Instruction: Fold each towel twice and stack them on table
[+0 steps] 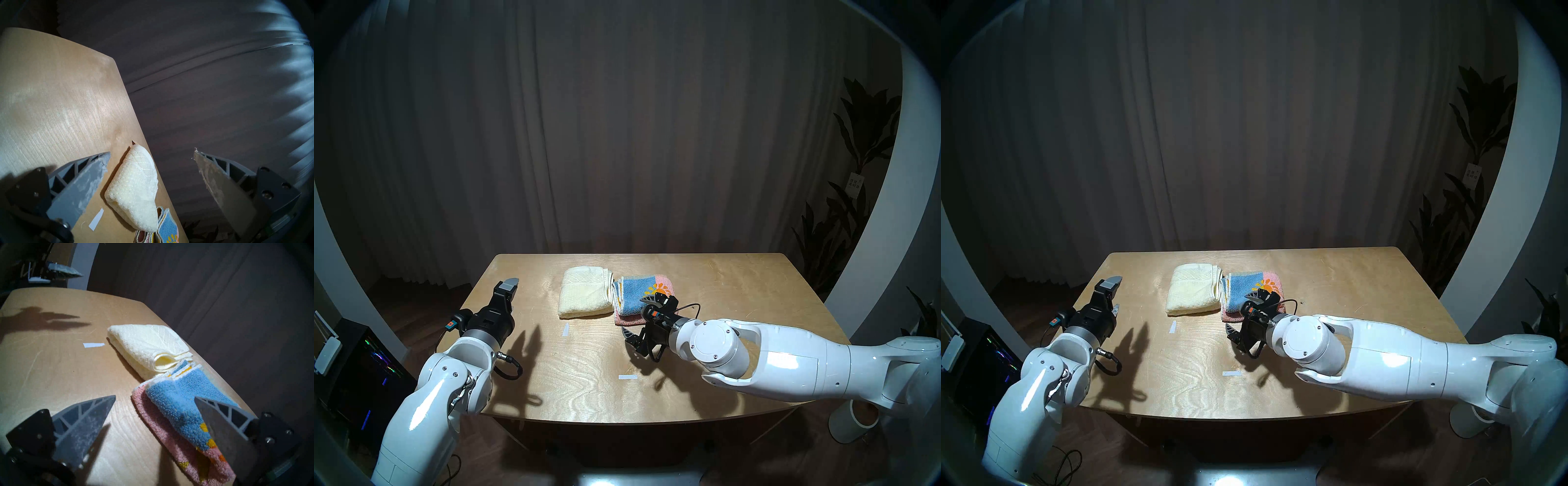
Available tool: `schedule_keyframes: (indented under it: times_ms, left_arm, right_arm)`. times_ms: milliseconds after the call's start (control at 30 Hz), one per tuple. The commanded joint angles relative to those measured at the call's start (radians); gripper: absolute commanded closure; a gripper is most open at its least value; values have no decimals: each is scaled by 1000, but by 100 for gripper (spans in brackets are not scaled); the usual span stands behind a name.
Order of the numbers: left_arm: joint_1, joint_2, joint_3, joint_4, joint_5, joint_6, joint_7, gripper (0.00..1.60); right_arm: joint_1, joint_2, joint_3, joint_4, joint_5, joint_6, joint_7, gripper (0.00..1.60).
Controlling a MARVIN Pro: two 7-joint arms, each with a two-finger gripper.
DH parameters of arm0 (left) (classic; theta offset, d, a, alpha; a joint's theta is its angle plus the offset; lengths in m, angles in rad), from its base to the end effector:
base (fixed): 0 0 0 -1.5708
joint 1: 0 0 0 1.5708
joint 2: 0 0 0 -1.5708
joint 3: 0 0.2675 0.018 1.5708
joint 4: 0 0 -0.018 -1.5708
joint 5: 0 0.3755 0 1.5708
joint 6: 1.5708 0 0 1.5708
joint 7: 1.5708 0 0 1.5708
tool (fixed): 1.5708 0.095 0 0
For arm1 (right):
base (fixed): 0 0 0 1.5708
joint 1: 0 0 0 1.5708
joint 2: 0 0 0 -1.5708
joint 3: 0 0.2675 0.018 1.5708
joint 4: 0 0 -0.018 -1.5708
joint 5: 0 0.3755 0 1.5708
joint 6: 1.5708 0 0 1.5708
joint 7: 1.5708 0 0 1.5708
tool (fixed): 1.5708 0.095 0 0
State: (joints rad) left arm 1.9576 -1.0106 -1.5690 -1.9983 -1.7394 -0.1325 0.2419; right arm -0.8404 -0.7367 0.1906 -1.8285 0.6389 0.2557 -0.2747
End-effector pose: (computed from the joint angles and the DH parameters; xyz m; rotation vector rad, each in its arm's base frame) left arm 0.3920 0.0661 -0.2584 1.6419 1.1263 1.3254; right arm 0.3944 0.1679 -0.2939 -2.1614 -1.3291 -1.6287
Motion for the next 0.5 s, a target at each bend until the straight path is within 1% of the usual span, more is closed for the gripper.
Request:
schedule_keyframes:
  times_ms: [0,33,67,100,133,167,233,333,367,467]
  left_arm:
    - [-21,-3,29,-33,-1,17,-8,0]
    - [-22,-5,36,-35,-2,20,-8,0]
    - [-24,-4,45,-38,0,24,-8,0]
    - [-26,-4,53,-42,1,28,-9,0]
    - [-28,-5,61,-45,0,32,-9,0]
    - [-30,-6,67,-47,0,34,-9,0]
    - [-36,-8,84,-54,-1,42,-9,0]
    - [-43,-14,107,-60,-5,53,-9,0]
    - [-46,-16,114,-62,-5,56,-9,0]
    - [-57,-24,138,-67,-9,67,-9,0]
  right_arm:
    - [-13,118,105,-103,113,-79,-37,0]
    - [-16,117,118,-100,130,-84,-44,0]
    - [-20,143,132,-110,154,-95,-50,0]
    - [-24,134,146,-105,173,-100,-56,0]
    - [-30,166,157,-112,196,-111,-61,0]
    - [-34,162,166,-106,211,-115,-65,0]
    - [-49,193,189,-105,255,-137,-82,0]
    - [-68,219,213,-88,318,-155,-95,0]
    - [-75,238,218,-87,339,-162,-98,0]
    - [-103,260,232,-79,413,-183,-108,0]
